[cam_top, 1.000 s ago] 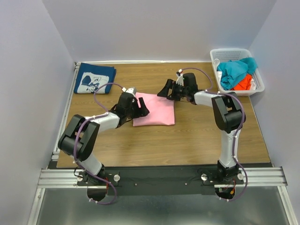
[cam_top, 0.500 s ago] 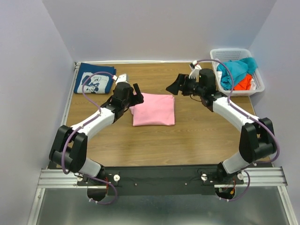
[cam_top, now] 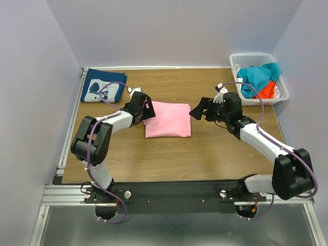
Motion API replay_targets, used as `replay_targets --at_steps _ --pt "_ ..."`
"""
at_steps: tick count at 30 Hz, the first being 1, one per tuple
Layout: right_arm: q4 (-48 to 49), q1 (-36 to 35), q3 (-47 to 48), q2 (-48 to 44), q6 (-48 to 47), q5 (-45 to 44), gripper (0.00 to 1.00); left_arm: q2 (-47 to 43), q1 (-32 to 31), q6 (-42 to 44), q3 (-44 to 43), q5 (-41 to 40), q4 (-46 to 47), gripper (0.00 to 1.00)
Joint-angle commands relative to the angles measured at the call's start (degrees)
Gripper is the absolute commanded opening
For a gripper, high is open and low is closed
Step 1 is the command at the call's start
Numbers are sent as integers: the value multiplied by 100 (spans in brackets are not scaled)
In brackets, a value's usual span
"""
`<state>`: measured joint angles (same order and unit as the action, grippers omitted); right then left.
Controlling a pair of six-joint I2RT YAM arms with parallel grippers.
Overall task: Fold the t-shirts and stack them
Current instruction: Neatly place the folded tshirt to the corner
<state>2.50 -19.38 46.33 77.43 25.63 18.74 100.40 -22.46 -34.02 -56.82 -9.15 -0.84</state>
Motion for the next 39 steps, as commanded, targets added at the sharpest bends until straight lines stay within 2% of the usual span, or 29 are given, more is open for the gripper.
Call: replay_targets --at_steps 1,7,10,15,19,21,23,24,25,27,30,36,39 --pt "-101 22 -247 -517 -31 -275 100 120 31 97 -154 36 -83 93" --pt "-241 22 -317 -720 -146 -582 100 427 -4 159 -146 115 -100 82" --pt "-233 13 -352 -712 -207 -530 100 603 -66 203 -215 132 -92 72" --pt "-391 13 -414 -746 -216 -634 100 797 -206 229 -295 194 -83 67" --pt "-391 22 -440 -782 -216 -740 100 884 -495 151 -382 -33 -152 58" --pt "-382 13 -449 -782 -216 -837 100 990 -593 115 -531 -271 -319 47" --pt "-391 22 -458 -790 -216 -863 100 1095 -690 62 -672 -579 -539 44" --pt "-400 22 -466 -808 -216 -872 100 1209 -716 -7 -803 -745 -609 38" --pt "-391 22 -475 -817 -225 -890 100 1262 -742 -34 -883 -842 -697 36" --pt "-400 22 -502 -870 -225 -1021 100 1342 -813 -104 -1050 -1175 -1022 26" --pt "-408 22 -528 -922 -216 -1214 100 1333 -822 -105 -1234 -1448 -1137 0" --pt "-452 22 -563 -1080 -242 -1382 100 1342 -708 553 -1894 -2212 -1383 0" --pt "-496 22 -607 -1186 -234 -1505 100 1307 -506 1054 -2070 -2224 -1279 0"
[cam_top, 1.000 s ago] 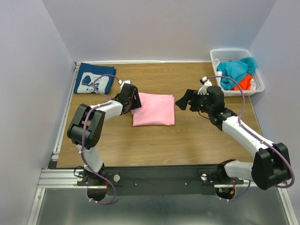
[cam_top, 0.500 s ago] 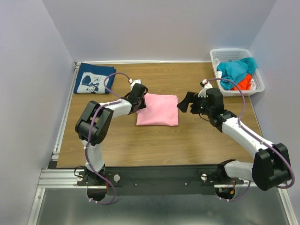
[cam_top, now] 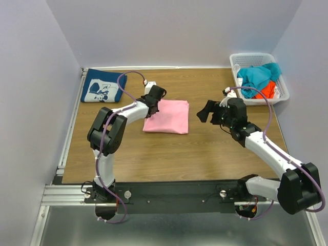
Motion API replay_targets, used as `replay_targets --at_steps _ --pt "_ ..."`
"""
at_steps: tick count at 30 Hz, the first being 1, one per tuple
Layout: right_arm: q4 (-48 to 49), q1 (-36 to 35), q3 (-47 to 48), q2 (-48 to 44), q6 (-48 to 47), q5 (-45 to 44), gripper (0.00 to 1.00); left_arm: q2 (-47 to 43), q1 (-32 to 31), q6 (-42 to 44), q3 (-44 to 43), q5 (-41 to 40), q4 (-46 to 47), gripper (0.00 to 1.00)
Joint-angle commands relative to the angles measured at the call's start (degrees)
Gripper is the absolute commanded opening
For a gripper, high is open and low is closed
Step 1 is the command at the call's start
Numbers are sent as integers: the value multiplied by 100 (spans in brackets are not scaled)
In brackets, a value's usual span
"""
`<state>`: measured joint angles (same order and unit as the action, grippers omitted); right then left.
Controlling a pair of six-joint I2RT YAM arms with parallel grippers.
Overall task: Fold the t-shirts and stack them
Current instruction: Neatly place the folded tshirt to the corner
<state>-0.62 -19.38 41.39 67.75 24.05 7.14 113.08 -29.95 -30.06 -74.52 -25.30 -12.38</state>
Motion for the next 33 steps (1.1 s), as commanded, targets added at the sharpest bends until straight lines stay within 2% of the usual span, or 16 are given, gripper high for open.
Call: replay_targets --at_steps 1,5,8,13,20,33 --pt "-184 22 -131 -288 -59 -362 100 30 358 808 -317 -599 59 0" --pt "-201 22 -183 -490 -15 -589 100 91 595 1572 -641 -704 227 0" --pt "-193 13 -219 -648 -32 -661 100 249 710 2100 -1027 -1213 227 0" --pt "-193 22 -280 -807 -50 -916 100 338 1202 2768 -1521 -1188 175 0" --pt "-201 22 -228 -675 -199 -1004 100 434 1747 4208 -1996 -1170 570 0" --pt "-201 22 -96 -113 -322 -1144 100 769 2292 5335 -2813 -1109 755 0"
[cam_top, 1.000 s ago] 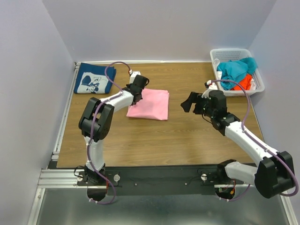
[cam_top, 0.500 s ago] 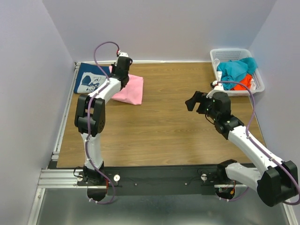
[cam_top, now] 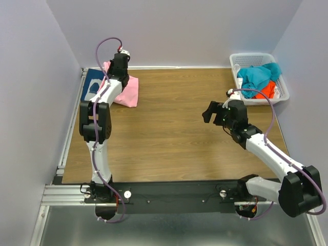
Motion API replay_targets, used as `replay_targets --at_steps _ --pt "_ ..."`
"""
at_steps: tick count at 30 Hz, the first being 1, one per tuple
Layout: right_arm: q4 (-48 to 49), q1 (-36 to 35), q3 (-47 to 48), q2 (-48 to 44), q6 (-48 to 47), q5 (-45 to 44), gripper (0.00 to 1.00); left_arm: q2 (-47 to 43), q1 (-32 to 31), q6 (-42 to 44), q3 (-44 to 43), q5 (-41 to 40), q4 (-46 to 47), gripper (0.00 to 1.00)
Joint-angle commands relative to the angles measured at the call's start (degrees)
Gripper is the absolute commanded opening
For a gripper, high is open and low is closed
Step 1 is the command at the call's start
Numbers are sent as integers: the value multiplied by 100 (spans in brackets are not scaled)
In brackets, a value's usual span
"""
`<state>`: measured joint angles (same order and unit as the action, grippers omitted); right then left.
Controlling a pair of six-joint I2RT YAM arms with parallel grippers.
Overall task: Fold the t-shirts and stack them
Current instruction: Neatly place the folded tshirt to the corner
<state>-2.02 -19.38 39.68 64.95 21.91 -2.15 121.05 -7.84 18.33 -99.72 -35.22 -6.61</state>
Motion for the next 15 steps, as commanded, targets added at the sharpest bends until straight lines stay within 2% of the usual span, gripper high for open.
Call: replay_targets --at_steps 1,8,15 --pt "-70 22 75 185 -108 -215 100 -64 89 531 -311 -125 186 0" --pt "-105 30 119 282 -143 -277 100 -424 107 777 -302 -257 362 0" --pt "-123 30 110 238 -134 -242 100 -898 116 549 -180 -222 494 0"
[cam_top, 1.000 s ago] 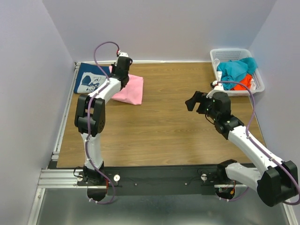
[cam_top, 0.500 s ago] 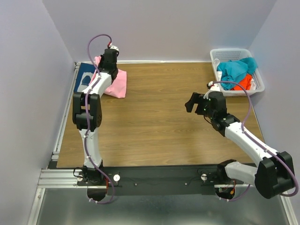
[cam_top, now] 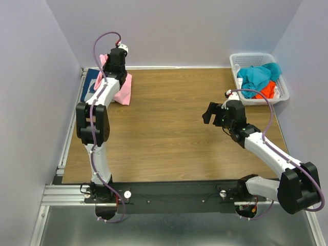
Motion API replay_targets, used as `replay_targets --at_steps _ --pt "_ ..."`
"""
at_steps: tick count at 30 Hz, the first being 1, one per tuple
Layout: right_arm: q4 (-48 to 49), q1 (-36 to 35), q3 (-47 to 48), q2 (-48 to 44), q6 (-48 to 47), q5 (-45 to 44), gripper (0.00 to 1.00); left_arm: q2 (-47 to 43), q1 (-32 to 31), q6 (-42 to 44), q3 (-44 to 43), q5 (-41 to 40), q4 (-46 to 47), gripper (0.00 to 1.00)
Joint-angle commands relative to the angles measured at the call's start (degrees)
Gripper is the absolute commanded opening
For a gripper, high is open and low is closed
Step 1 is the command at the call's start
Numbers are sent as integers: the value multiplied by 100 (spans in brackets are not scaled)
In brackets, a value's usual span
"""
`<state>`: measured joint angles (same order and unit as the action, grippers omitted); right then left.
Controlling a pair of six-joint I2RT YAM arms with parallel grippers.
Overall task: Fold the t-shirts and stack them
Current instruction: Neatly place the folded tshirt to the corner
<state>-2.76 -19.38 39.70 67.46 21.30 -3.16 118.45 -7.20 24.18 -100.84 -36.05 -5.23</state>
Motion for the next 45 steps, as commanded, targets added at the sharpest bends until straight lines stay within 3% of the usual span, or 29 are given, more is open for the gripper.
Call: replay_targets --at_steps 1,16,40,45 --pt "-57 22 108 -5 -65 -150 100 -700 52 -80 -59 -52 374 0" --pt "-110 22 99 -145 -29 -80 100 -771 96 104 29 212 444 0" --pt "-286 22 231 101 94 -132 100 819 870 992 -1096 1522 708 0" --pt "-391 22 301 57 85 -194 100 1231 949 983 -1437 1478 673 0"
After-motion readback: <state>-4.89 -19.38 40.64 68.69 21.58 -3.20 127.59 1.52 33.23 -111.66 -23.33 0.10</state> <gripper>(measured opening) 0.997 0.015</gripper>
